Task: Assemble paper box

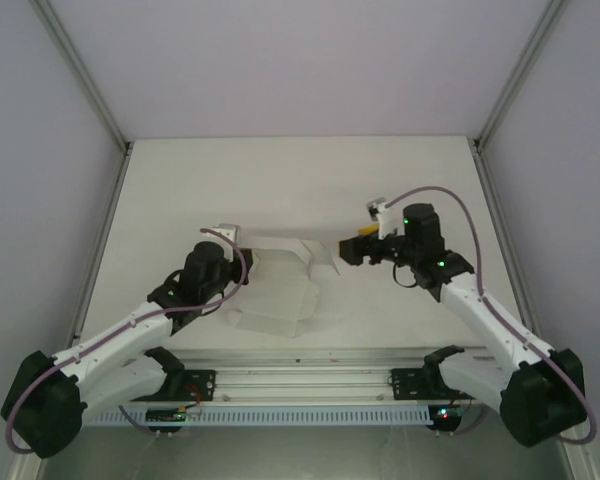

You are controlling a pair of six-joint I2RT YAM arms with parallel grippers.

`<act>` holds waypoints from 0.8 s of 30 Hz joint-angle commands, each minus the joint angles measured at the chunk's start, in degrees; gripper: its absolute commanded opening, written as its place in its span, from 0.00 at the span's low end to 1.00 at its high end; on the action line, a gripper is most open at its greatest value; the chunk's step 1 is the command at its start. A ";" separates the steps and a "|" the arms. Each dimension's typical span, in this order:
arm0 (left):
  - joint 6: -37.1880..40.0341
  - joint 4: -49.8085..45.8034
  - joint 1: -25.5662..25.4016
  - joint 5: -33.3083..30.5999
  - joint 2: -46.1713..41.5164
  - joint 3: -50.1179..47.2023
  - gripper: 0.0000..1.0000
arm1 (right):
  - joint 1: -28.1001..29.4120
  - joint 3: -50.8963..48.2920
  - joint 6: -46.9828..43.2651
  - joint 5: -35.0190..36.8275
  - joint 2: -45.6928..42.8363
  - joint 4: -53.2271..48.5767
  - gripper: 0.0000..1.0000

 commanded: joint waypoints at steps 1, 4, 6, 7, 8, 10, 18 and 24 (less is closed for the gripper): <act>0.52 1.58 0.21 0.34 0.34 1.40 0.00 | 4.10 3.13 -3.09 -4.78 3.35 0.16 0.86; -0.30 1.97 0.22 -0.59 1.13 1.80 0.00 | 6.85 3.38 -2.89 -7.37 6.97 2.29 0.86; -0.98 2.35 0.21 -0.75 1.72 1.94 0.00 | 8.41 2.92 -1.38 -8.37 9.09 6.18 0.86; -1.25 2.61 0.22 -0.60 2.19 2.01 0.00 | 9.22 2.88 -1.06 -7.64 9.98 7.50 0.86; -1.52 3.05 0.21 -0.38 2.66 2.04 0.00 | 10.23 2.99 -1.06 -6.31 11.06 8.72 0.86; -1.55 3.93 0.21 0.82 3.58 2.17 0.00 | 11.76 3.44 -0.80 -1.78 12.90 10.14 0.86; -2.55 4.32 0.22 2.07 5.86 3.42 0.00 | 13.83 5.69 1.01 12.07 16.75 10.22 0.83; -3.25 -1.41 0.21 -3.93 6.10 5.22 0.00 | 14.94 5.34 -3.89 12.75 10.30 1.57 0.80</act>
